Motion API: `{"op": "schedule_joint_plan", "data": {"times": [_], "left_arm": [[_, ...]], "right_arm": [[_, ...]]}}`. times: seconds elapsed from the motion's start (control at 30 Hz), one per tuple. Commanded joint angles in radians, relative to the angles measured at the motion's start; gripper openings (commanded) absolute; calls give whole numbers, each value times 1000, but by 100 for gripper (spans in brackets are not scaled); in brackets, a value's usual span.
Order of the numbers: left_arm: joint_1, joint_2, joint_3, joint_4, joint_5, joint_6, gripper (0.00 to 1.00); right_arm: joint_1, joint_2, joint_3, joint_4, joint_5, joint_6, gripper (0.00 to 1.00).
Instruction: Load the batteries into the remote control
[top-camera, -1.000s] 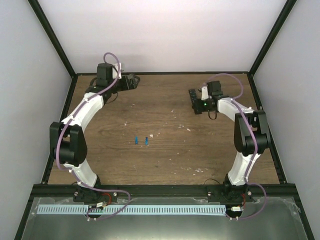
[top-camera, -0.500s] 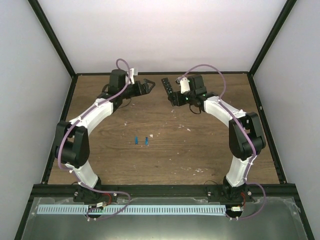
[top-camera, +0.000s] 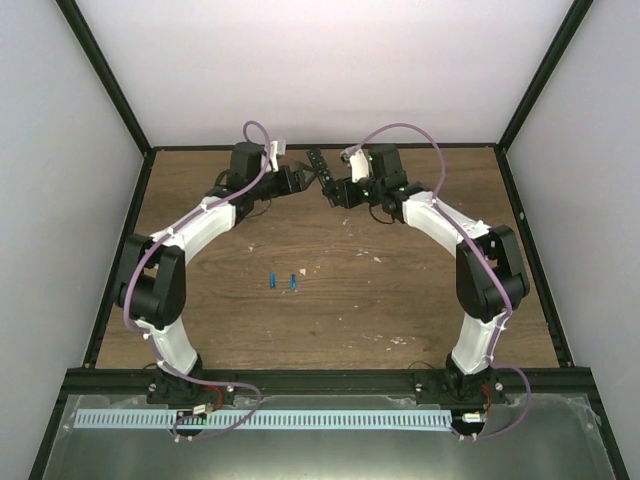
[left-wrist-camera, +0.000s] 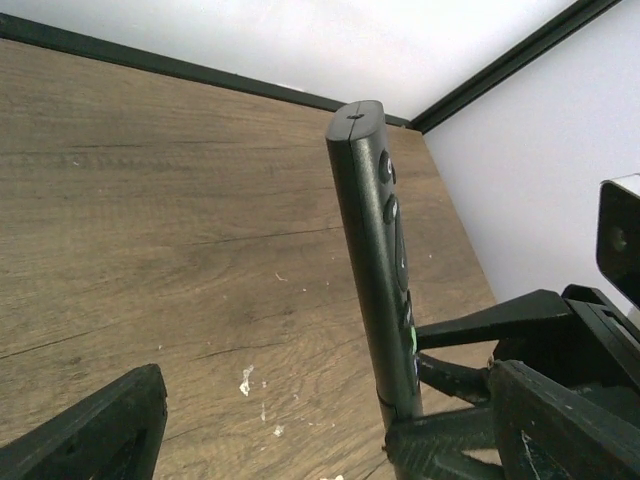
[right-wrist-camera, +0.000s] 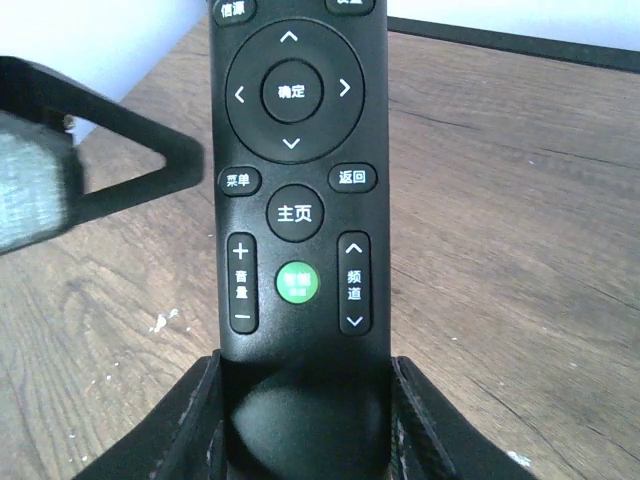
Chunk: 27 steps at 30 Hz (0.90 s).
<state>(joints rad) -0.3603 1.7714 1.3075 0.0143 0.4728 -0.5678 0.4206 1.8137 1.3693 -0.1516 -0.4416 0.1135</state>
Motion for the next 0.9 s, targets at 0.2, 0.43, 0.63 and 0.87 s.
{"op": "schedule_joint_plan", "data": {"times": [0.2,0.43,0.63,0.87], "left_arm": [[-5,14,34,42,-26,-9,80],[-5,30,50,15,-46,0,63],[-5,35,58,0,-48,10,44],[-6,43,64,2,-35,12,27]], "right_arm": [[68,-28,57,45,-24,-38,26],[91,-23,76,36,15,-70,27],[96,-20,85,18,51,-85,27],[104,-20,85,18,53,-90,28]]}}
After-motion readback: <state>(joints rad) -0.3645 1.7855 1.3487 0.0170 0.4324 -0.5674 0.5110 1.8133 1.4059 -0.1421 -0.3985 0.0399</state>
